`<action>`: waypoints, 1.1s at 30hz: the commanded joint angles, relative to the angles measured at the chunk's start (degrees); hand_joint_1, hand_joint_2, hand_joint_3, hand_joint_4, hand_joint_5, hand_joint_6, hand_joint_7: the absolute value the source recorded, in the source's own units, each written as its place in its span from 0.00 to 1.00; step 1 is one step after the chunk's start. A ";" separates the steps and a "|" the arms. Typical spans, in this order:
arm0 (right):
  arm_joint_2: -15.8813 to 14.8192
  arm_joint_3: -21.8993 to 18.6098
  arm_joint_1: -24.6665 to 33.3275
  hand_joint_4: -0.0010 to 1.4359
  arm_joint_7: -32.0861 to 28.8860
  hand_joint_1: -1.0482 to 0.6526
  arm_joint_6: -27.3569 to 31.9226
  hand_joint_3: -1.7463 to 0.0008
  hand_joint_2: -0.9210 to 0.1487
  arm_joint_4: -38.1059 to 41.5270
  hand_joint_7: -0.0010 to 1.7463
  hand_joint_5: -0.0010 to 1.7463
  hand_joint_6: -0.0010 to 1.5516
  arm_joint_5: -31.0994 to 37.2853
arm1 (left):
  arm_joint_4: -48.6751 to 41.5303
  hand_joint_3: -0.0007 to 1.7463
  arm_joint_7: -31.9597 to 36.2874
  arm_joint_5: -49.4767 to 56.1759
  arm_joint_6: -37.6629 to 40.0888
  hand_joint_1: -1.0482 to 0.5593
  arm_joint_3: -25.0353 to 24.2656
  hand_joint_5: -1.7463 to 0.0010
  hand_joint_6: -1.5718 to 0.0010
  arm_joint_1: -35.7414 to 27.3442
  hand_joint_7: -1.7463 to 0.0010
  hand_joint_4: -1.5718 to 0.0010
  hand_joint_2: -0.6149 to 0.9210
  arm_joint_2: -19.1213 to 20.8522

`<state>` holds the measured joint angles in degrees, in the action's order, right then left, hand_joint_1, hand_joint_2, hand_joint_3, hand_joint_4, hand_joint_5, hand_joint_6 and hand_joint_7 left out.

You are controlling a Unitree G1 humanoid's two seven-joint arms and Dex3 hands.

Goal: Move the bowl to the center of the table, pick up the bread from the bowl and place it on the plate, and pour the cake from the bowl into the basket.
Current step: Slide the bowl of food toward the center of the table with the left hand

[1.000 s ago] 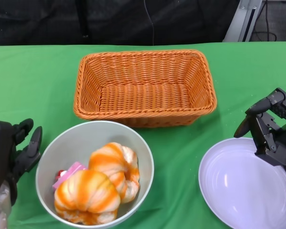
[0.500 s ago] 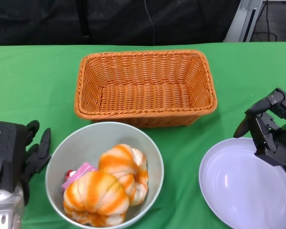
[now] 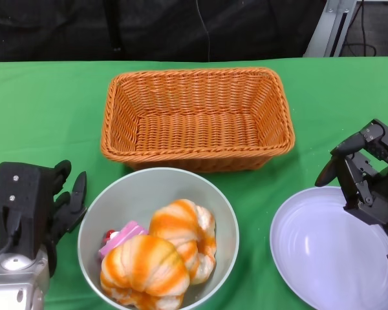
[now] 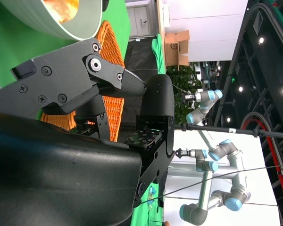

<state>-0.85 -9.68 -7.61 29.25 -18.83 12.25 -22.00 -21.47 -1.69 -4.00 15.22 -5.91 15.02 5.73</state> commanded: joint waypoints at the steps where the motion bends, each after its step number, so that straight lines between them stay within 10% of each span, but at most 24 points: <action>1: -0.42 -0.15 0.22 0.54 -0.05 0.56 -0.47 0.55 0.12 -0.04 0.84 0.97 0.41 -0.45 | -0.30 0.38 -0.66 0.10 0.14 0.19 0.83 0.99 0.90 -1.43 1.00 0.87 1.00 -0.70; 33: -0.28 0.45 0.56 0.53 -0.71 0.57 -0.11 0.53 0.13 -0.55 0.84 0.98 0.41 -0.37 | -1.61 0.39 0.05 1.22 -3.65 0.21 2.44 0.99 0.89 -0.73 0.99 0.86 1.00 -3.61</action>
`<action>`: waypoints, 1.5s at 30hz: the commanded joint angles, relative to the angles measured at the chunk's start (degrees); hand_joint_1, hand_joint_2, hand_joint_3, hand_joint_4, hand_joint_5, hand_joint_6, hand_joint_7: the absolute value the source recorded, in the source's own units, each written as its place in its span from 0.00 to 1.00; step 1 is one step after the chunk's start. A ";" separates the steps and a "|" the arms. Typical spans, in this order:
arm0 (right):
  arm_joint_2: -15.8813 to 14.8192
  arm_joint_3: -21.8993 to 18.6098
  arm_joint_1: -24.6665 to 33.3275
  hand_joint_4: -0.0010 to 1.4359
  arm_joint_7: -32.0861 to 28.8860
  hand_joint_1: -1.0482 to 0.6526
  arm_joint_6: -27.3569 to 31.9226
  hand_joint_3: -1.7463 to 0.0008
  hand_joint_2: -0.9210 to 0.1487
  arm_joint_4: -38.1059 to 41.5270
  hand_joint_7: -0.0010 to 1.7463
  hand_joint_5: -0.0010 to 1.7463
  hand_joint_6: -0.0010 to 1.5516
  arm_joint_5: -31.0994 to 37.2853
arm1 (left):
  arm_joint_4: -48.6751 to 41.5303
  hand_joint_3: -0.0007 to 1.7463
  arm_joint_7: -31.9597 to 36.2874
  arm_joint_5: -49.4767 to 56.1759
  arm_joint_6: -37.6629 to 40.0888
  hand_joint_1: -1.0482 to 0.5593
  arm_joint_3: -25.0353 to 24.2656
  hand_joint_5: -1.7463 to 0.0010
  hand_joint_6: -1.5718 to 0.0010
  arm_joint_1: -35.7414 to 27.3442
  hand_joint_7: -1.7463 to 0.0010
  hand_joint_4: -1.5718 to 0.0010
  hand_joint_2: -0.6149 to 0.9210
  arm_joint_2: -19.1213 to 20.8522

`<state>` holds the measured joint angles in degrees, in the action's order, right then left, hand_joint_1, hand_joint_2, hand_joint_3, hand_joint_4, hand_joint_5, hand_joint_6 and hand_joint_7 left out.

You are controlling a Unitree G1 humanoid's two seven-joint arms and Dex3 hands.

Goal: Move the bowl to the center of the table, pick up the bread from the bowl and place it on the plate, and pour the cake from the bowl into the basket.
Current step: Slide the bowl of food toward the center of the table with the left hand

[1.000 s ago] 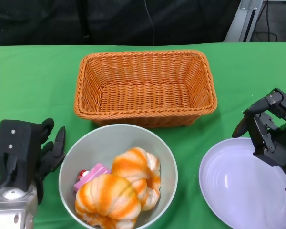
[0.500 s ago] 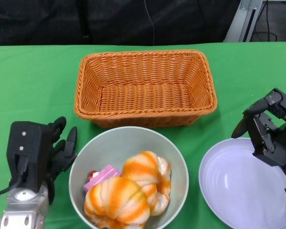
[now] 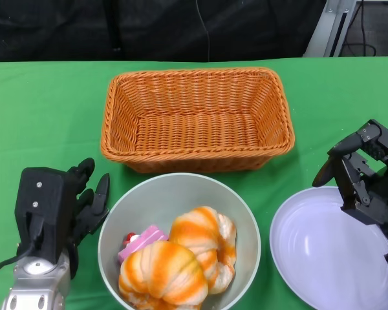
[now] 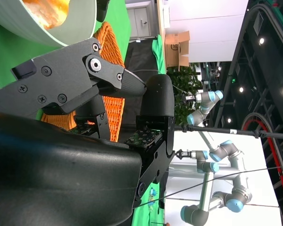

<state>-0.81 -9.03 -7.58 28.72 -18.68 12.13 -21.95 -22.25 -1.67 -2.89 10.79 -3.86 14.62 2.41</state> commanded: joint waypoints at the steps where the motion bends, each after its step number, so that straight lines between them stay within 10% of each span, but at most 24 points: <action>1: -0.30 -0.19 0.54 0.53 -0.17 0.57 -0.36 0.53 0.13 -0.36 0.84 0.98 0.41 -0.40 | -0.72 0.38 0.20 0.17 1.08 0.21 0.39 0.99 0.89 -0.24 0.99 0.86 1.00 -0.43; 23: 0.02 -0.47 0.47 0.54 -0.21 0.57 -0.57 0.56 0.11 0.06 0.84 0.97 0.42 -0.67 | -1.80 0.36 2.01 0.62 -1.89 0.21 -0.81 0.99 0.87 1.17 0.99 0.85 1.00 -2.72; 45: -0.18 -1.04 0.13 0.53 -0.27 0.58 -1.15 0.55 0.11 1.18 0.83 0.97 0.42 -0.20 | -9.61 0.21 17.62 2.16 -37.59 0.30 -8.92 0.95 0.64 4.06 0.96 0.63 1.00 -1.94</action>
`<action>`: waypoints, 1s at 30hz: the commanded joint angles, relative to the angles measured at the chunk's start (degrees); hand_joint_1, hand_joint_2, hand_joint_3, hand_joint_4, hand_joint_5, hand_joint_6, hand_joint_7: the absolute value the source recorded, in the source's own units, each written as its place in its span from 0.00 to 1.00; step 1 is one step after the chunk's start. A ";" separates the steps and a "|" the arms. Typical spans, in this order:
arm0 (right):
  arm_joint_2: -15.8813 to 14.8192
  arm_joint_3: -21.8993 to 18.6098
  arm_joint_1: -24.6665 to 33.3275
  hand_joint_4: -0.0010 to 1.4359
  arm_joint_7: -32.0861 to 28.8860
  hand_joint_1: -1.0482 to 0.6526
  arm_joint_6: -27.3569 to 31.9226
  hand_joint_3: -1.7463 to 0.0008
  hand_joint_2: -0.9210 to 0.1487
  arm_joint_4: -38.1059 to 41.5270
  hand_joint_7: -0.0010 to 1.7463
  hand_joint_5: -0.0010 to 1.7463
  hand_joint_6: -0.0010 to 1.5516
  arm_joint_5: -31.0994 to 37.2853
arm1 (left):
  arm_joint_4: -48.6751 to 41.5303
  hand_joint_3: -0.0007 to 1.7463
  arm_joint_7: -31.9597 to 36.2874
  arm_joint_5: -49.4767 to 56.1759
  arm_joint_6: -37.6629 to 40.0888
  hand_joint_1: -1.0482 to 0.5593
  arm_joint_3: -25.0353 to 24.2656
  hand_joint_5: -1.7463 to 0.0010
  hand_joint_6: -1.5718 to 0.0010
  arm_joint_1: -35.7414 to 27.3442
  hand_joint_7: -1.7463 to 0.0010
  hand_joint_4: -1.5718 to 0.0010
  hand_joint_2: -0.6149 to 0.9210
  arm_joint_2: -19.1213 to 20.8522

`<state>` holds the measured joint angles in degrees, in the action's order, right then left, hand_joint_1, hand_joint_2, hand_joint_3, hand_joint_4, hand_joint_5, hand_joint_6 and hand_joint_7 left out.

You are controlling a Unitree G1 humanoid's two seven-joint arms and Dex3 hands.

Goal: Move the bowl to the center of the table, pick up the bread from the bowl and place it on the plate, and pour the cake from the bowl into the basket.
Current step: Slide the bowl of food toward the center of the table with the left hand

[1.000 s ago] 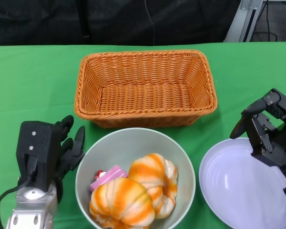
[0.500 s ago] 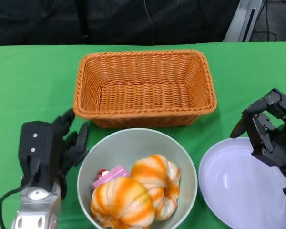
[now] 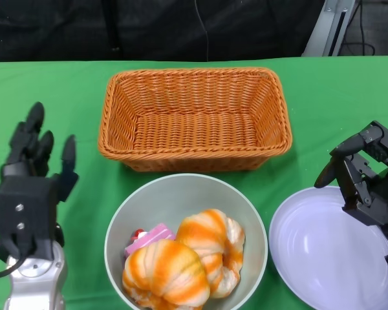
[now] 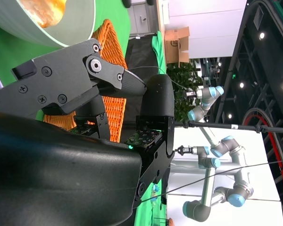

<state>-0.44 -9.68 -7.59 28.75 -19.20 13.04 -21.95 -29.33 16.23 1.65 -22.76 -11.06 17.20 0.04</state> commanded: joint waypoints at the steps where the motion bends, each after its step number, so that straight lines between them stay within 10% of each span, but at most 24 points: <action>1: -0.58 -0.41 0.13 0.53 -0.24 0.58 -0.59 0.54 0.11 0.29 0.83 0.97 0.42 -0.27 | -3.75 0.18 -1.91 -4.11 -5.96 0.33 -2.32 0.95 0.61 1.94 0.96 0.60 1.00 0.44; 12: -0.84 -1.11 -0.10 0.54 0.39 0.58 -0.28 0.55 0.12 1.04 0.78 0.94 0.43 -1.39 | -17.13 0.12 -21.36 -15.15 -19.30 0.61 -6.00 0.85 0.25 5.40 0.89 0.25 1.00 3.59; 19: -2.14 -1.32 -0.68 0.53 3.29 0.56 -1.67 0.70 0.04 2.39 0.64 0.84 0.46 -1.79 | -27.12 0.17 -23.60 -12.14 -27.05 0.60 -5.86 0.37 0.23 7.27 0.79 0.42 1.00 7.10; 30: -5.91 -0.79 -2.09 0.43 5.28 0.49 -6.42 0.86 0.05 2.57 0.40 0.68 0.42 0.98 | -30.83 0.19 -26.07 -12.71 -30.79 0.58 -6.24 0.26 0.38 7.23 0.50 0.48 1.00 7.77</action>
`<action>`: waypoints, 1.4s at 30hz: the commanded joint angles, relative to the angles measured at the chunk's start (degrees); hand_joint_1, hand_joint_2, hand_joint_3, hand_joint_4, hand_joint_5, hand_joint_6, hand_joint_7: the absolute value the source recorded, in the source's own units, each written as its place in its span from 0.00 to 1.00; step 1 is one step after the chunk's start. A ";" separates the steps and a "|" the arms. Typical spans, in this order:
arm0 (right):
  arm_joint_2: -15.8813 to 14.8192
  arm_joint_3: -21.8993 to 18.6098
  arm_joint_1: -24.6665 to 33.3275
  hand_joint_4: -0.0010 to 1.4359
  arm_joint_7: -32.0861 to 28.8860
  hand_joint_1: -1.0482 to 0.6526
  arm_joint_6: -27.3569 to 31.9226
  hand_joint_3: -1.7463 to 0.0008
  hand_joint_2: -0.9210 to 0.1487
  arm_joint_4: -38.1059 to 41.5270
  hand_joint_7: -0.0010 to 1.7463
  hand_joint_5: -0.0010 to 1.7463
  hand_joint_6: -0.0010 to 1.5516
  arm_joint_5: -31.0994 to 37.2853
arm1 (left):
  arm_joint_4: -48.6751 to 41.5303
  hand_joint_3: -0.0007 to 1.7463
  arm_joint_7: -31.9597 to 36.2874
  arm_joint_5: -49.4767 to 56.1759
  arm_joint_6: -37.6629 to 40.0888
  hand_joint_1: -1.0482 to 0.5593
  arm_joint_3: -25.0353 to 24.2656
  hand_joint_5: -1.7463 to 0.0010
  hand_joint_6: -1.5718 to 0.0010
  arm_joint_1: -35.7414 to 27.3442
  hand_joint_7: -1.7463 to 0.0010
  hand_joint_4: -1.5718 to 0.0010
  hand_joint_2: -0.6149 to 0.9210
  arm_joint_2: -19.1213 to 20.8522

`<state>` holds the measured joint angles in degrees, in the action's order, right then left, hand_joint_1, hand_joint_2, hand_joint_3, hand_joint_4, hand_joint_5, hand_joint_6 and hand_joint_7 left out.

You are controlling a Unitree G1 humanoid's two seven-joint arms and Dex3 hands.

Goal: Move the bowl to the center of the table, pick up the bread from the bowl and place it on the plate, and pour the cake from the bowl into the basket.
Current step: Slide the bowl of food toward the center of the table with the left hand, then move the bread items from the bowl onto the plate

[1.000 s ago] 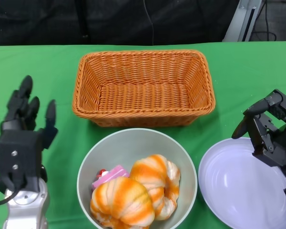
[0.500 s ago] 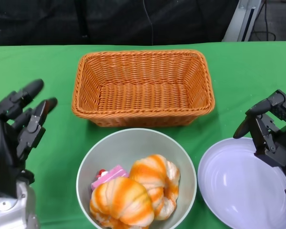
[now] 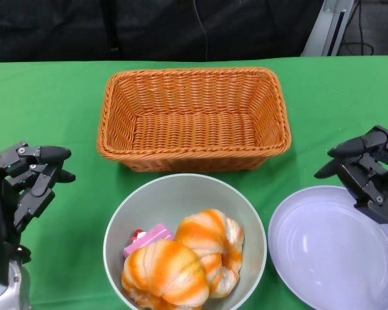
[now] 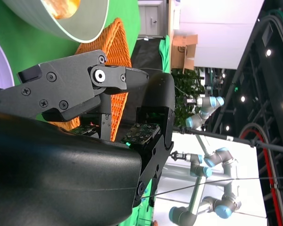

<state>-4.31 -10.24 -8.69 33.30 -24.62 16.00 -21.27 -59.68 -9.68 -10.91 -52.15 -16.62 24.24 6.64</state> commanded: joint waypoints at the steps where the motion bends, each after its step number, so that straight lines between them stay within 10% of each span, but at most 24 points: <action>1: -2.49 -0.21 -1.28 0.41 0.95 0.47 -2.02 0.87 0.06 -0.27 0.39 0.68 0.41 0.77 | -0.51 0.18 0.18 0.08 -1.55 0.57 -0.63 0.26 0.38 0.00 0.49 0.47 1.00 1.13; 18: -8.34 5.87 -0.72 0.29 2.01 0.40 0.19 1.00 0.01 -13.38 0.24 0.56 0.34 6.53 | -1.78 0.16 2.77 2.41 -3.39 0.57 -0.09 0.28 0.42 -0.09 0.45 0.47 1.00 -0.04; 42: -10.16 18.46 -4.26 0.38 1.62 0.27 11.21 1.00 0.06 -30.67 0.07 0.41 0.43 12.44 | -3.03 0.18 6.57 5.98 -2.92 0.58 0.96 0.28 0.41 0.08 0.47 0.46 1.00 0.84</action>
<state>-13.50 8.07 -11.92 35.01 -13.83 -13.45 -9.53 -62.39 -4.07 -5.37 -55.01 -15.78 24.23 6.30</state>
